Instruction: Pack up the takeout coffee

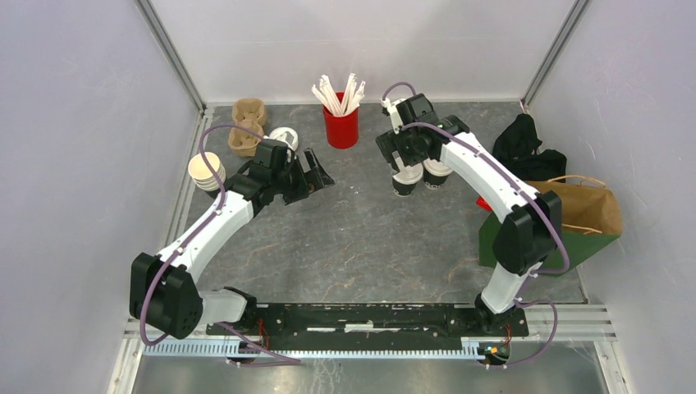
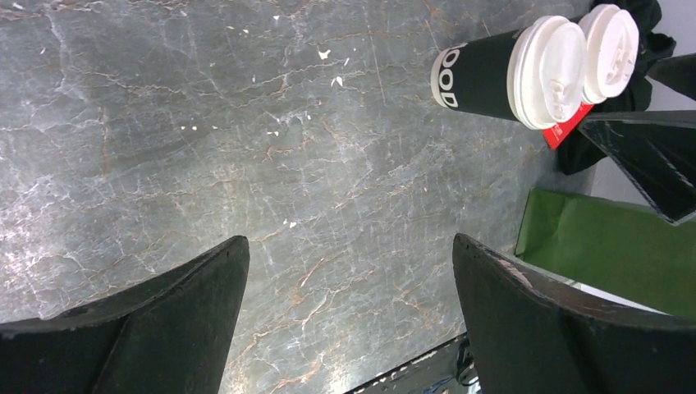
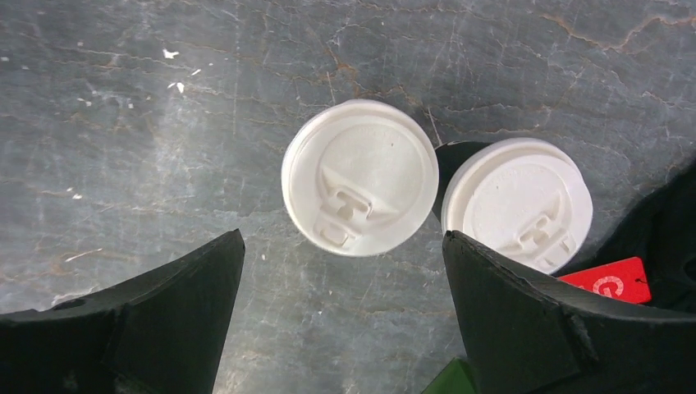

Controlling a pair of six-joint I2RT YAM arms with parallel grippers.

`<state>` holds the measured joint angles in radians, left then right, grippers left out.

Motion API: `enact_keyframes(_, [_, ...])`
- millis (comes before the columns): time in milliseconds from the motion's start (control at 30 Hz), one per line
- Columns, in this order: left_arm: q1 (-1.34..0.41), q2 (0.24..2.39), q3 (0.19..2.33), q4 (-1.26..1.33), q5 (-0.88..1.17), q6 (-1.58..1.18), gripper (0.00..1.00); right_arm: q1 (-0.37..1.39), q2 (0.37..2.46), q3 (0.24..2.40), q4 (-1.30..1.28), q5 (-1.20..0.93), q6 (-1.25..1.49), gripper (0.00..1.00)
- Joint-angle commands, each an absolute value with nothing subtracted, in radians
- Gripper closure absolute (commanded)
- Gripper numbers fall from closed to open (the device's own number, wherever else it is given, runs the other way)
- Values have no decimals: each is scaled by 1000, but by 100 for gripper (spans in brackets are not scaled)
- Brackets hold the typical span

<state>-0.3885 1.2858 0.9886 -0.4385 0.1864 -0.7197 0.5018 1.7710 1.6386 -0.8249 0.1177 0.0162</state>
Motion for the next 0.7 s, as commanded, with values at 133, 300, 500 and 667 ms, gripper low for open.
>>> enact_keyframes(133, [-388, 1256, 1037, -394, 276, -596, 1, 500, 1600, 1615, -850, 76, 61, 2])
enact_keyframes(300, [-385, 1243, 1075, -471, 243, -540, 0, 500, 1559, 1633, -890, 20, 66, 2])
enact_keyframes(500, [-338, 1322, 1191, -566, 152, -508, 1, 502, 1433, 1560, -877, 34, 111, 2])
enact_keyframes(667, [-290, 1405, 1354, -658, -54, -445, 2, 501, 1392, 1446, -754, -70, 195, 2])
